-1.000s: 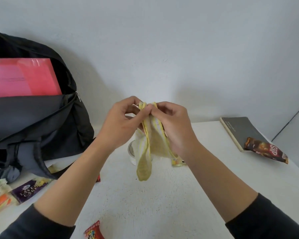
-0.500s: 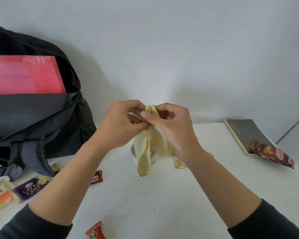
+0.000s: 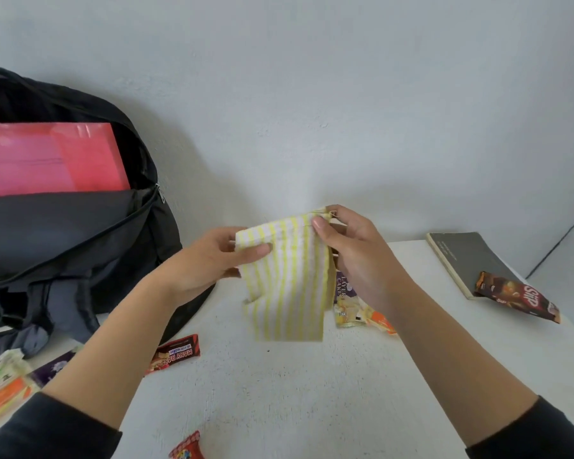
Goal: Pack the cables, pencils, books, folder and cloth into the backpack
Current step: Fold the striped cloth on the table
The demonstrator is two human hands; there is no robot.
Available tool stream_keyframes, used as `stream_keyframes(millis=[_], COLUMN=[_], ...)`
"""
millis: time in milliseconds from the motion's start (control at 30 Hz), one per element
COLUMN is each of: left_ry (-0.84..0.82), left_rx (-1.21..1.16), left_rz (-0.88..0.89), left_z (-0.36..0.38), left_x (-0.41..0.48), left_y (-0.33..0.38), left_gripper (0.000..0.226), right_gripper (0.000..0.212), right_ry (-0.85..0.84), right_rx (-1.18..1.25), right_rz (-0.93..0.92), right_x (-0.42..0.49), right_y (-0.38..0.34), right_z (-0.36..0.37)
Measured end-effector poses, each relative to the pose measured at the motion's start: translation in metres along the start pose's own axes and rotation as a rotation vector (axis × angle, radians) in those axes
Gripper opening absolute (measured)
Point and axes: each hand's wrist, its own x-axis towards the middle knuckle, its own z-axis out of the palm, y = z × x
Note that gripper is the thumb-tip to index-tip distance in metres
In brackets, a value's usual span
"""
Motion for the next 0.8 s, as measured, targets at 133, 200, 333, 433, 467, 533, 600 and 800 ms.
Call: stream_keyframes(millis=[133,200,333,433,467,533,600,800], left_ry=[0.06,0.075,0.157,0.184,0.182,0.191,0.211,0.228], left_rx=[-0.162,-0.104,0.011,0.151,0.178,0.248,0.321,0.382], left_rz=[0.074,0.092,0.112,0.159,0.181,0.225,0.276,0.361], left_z=[-0.002,0.001,0.005,0.012,0.015,0.02,0.023,0.029], left_x=[-0.005,-0.002,0.001,0.006,0.007,0.01,0.013,0.014], left_y=[0.005,0.006,0.01,0.011,0.011,0.013,0.016,0.024], left_gripper=[0.03,0.028,0.024,0.02,0.02,0.018,0.014,0.018], right_gripper=[0.008,0.01,0.021,0.028,0.027,0.016,0.014,0.019], right_ry=[0.101,0.094,0.099,0.062,0.042,0.015,-0.005,-0.04], right_rx=[-0.08,-0.113,-0.252,-0.463,-0.506,-0.494,-0.444,-0.513], right_rz=[0.049,0.099,0.144,0.151,0.141,0.127,0.095,-0.112], right_x=[0.0,0.0,-0.002,-0.003,-0.003,-0.001,0.0,0.008], right_y=[0.01,0.013,0.012,0.012,0.012,0.008,0.003,-0.01], right_z=[-0.01,-0.011,-0.003,0.002,0.002,0.004,0.008,0.016])
